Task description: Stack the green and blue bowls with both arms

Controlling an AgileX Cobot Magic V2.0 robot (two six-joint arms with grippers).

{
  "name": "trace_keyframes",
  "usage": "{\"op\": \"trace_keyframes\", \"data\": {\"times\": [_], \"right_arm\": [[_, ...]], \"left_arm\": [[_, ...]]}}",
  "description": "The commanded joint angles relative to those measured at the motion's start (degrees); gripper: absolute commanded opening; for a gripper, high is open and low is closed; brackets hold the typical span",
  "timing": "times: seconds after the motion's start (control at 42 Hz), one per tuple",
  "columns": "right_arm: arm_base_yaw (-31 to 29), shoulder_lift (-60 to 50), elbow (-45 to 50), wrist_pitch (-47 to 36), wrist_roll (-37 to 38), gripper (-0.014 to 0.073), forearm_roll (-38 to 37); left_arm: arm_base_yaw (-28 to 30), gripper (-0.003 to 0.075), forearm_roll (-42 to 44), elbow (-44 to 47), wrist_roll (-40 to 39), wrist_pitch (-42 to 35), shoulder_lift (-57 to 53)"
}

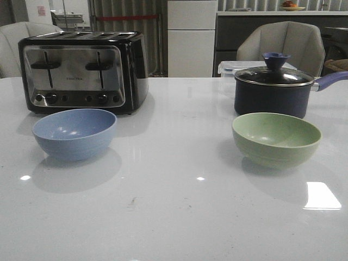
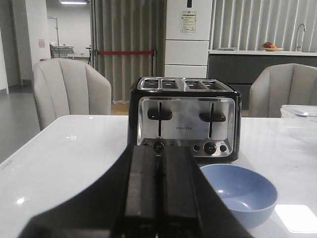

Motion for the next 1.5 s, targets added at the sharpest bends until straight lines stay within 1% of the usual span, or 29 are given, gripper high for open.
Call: {"op": "trace_keyframes", "data": {"times": [0.0, 0.643, 0.857, 0.976, 1.143, 1.262, 1.333, 1.476], "right_arm": [[-0.5, -1.1, -0.2, -5.2, -0.6, 0.0055, -0.1], [-0.5, -1.1, -0.2, -5.2, -0.6, 0.0055, -0.1], [-0.3, -1.1, -1.7, -7.6, -0.6, 0.0055, -0.1], [-0.3, -1.1, -7.5, -5.8, -0.6, 0.0055, -0.1], [-0.3, 1.7, -20.0, -0.4, -0.6, 0.0055, -0.2], [-0.3, 6.6, -29.0, 5.0, -0.6, 0.0055, -0.2], [-0.3, 10.4, -33.7, 9.2, -0.6, 0.0055, -0.2], [-0.3, 17.8, -39.5, 16.0, -0.6, 0.0055, -0.2]], "left_arm": [[-0.2, 0.0093, 0.0, 0.2, -0.3, -4.8, -1.1], [-0.2, 0.0093, 0.0, 0.2, -0.3, -4.8, -1.1], [-0.2, 0.0093, 0.6, -1.5, 0.0, -8.2, -1.1], [-0.2, 0.0093, 1.3, -7.0, 0.0, -7.4, -1.1], [-0.2, 0.0093, 1.0, -18.0, -0.3, -3.5, 0.5], [-0.2, 0.0093, 1.3, -26.9, -0.3, 3.3, 4.7], [-0.2, 0.0093, 1.3, -32.1, 0.0, 8.9, 8.3], [-0.2, 0.0093, 1.0, -37.8, 0.0, 17.4, 15.4]]}}
